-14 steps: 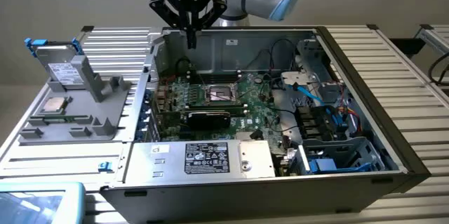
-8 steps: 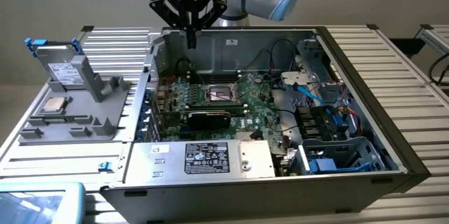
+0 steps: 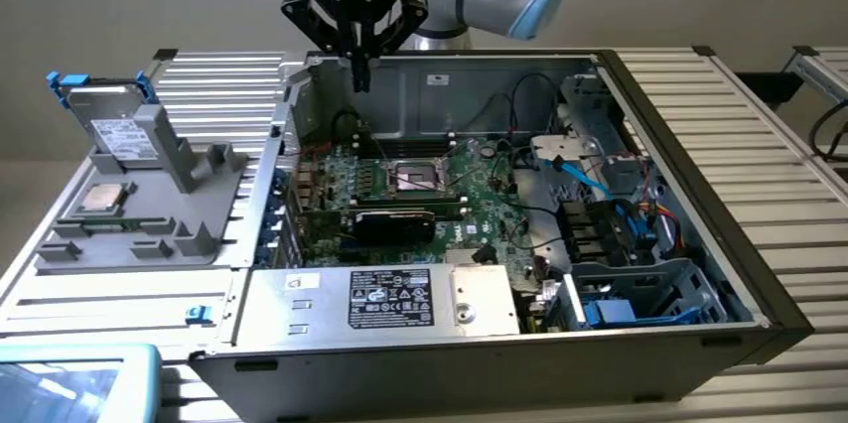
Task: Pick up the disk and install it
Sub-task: 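Reach for the disk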
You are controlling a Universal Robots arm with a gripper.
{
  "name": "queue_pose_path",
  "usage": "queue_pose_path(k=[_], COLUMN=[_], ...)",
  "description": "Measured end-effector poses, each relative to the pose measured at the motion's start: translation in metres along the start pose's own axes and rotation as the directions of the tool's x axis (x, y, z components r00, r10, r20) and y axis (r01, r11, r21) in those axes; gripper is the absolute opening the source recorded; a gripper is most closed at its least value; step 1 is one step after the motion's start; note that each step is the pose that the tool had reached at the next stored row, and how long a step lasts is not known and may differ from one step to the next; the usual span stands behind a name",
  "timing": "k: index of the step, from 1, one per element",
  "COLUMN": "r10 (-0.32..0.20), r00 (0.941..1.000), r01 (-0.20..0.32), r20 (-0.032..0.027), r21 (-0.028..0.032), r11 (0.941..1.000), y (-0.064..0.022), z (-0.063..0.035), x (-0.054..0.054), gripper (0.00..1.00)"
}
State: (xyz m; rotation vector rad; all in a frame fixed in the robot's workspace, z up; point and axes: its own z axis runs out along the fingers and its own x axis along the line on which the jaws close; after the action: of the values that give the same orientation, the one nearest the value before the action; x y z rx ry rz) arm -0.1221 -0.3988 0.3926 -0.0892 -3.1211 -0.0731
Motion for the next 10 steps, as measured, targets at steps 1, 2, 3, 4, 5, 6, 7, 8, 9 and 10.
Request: queue_pose_path(k=[1,2,3,4,5,6,7,8,9,10], r10=[0.000,0.000,0.000,0.000,0.000,0.000,0.000,0.000,0.000,0.000], r00=[1.0000,1.0000,1.0000,1.0000,1.0000,1.0000,1.0000,1.0000,1.0000,1.0000], r01=[0.000,0.000,0.000,0.000,0.000,0.000,0.000,0.000,0.000,0.000], r20=[0.0000,0.0000,0.0002,0.0005,0.0006,0.0008,0.0009,0.0011,0.0012,0.0015], r21=[0.0001,0.0002,0.0000,-0.0001,0.0000,0.0000,-0.0001,-0.0001,-0.0001,-0.0001], r11=[1.0000,1.0000,1.0000,1.0000,1.0000,1.0000,1.0000,1.0000,1.0000,1.0000], y=[-0.0001,-0.0002,-0.0005,-0.0008,-0.0010,-0.0012,-0.0015,-0.0017,-0.0020,-0.0022], z=[0.0000,0.0000,0.0001,0.0003,0.0003,0.0004,0.0005,0.0006,0.0006,0.0007], x=[0.002,0.005,0.009,0.013,0.018,0.022,0.027,0.031,0.036,0.041], gripper=[0.11,0.11,0.11,0.11,0.11,0.11,0.11,0.11,0.11,0.11])
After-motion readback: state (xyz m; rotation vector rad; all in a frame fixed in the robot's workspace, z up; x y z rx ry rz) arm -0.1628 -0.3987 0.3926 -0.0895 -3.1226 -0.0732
